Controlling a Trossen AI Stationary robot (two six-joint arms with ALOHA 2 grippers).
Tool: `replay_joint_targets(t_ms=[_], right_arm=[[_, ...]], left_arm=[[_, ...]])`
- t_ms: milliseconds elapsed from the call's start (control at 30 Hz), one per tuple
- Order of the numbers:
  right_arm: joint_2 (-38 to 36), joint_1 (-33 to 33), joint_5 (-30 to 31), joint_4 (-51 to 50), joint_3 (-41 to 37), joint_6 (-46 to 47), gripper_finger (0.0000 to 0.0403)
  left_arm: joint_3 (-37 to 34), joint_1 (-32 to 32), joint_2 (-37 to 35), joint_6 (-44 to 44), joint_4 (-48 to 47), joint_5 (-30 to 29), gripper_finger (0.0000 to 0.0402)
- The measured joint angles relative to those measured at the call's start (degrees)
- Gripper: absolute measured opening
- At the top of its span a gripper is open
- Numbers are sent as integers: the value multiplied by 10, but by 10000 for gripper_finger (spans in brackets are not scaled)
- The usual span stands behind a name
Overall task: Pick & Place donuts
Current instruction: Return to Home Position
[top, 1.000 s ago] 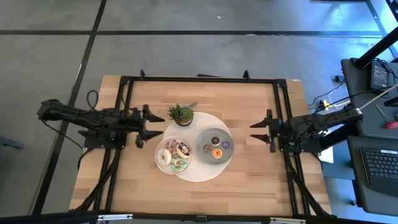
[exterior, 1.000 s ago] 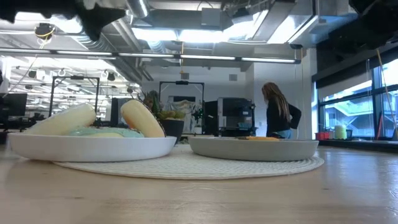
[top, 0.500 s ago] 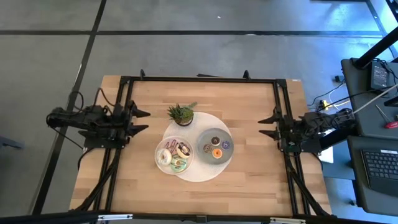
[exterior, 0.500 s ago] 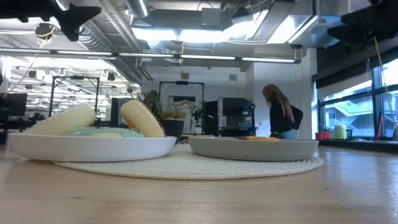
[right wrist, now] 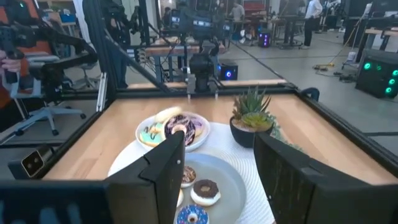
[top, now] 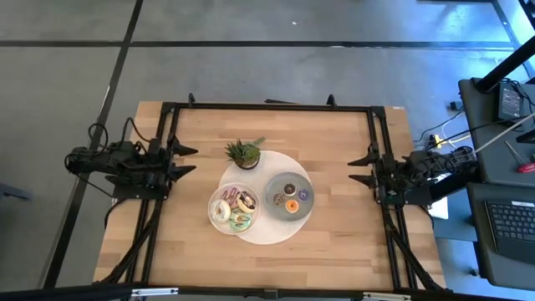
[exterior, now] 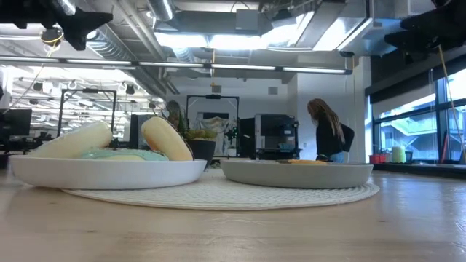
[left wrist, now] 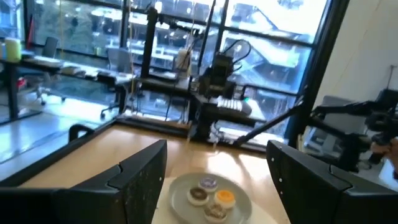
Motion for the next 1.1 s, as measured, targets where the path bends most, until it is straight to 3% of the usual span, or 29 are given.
replay_joint_targets(t_ms=[167, 900, 1100], right_arm=[[0, 0, 0, 17, -25, -1, 193], [0, 0, 0, 62, -74, 30, 193], [0, 0, 0, 62, -74, 31, 193]], left_arm=[[-22, 0, -1, -8, -1, -29, 270], [-164, 0, -1, -41, 133, -23, 270], [-166, 0, -1, -29, 141, -23, 270]])
